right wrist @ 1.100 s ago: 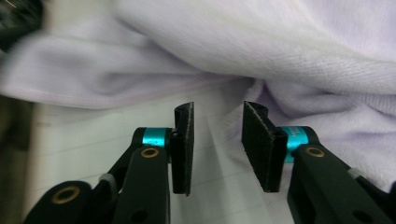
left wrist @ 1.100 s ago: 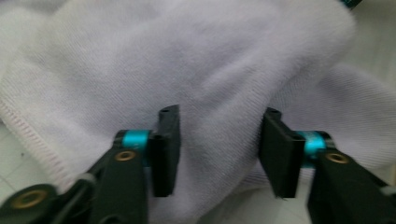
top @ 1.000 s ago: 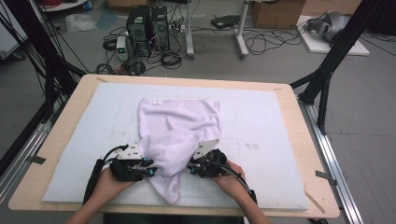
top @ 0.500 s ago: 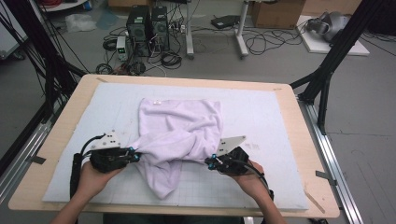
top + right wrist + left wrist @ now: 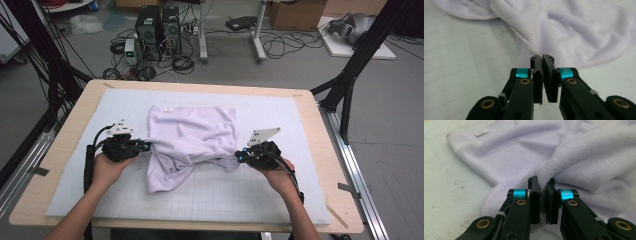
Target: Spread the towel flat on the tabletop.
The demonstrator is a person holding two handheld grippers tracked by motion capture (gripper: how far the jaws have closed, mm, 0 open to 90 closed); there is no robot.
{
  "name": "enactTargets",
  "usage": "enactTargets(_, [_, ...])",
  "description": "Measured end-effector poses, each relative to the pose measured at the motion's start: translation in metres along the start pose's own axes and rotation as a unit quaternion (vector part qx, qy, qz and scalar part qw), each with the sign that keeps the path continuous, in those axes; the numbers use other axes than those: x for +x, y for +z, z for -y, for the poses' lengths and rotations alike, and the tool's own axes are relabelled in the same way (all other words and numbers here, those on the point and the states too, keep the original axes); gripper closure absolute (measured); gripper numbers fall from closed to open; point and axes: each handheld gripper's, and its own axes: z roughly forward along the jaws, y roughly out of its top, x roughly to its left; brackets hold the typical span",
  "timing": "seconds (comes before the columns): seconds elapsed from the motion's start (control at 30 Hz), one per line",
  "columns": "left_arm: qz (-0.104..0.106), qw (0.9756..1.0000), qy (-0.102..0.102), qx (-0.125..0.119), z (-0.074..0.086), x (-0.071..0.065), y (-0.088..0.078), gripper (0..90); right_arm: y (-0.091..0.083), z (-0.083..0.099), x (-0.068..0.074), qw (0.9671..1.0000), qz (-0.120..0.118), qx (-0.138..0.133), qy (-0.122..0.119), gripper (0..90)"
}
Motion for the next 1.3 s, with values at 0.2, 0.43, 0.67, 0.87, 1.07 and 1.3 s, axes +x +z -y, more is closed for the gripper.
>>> enactTargets(0.2, [-0.004,0.9997,-0.022,0.01,0.004,0.009,0.012,79.3,0.025,0.006,-0.019,0.999,-0.013,0.025,0.033,85.4])
enactTargets(0.43, [-0.004,0.9998,-0.004,-0.021,0.004,0.001,-0.019,63.1,0.007,0.0,-0.004,0.9997,-0.014,-0.01,0.018,74.3])
enactTargets(0.67, [0.003,0.999,0.012,-0.043,0.011,-0.011,-0.045,54.4,-0.004,-0.011,0.019,0.9992,-0.013,-0.028,-0.024,69.3])
enactTargets(0.87, [0.062,0.9973,0.026,-0.03,0.023,-0.033,-0.035,50.8,0.013,-0.021,0.027,0.9985,-0.026,-0.03,-0.036,65.6])
enactTargets(1.07, [0.099,0.9936,0.049,0.023,0.035,-0.055,-0.004,48.9,0.048,-0.033,0.032,0.9987,-0.019,-0.017,-0.044,59.2])
enactTargets(1.3, [0.123,0.9905,0.048,0.041,0.035,-0.059,0.014,74.0,0.078,-0.045,0.03,0.9991,-0.011,-0.002,-0.041,78.4])
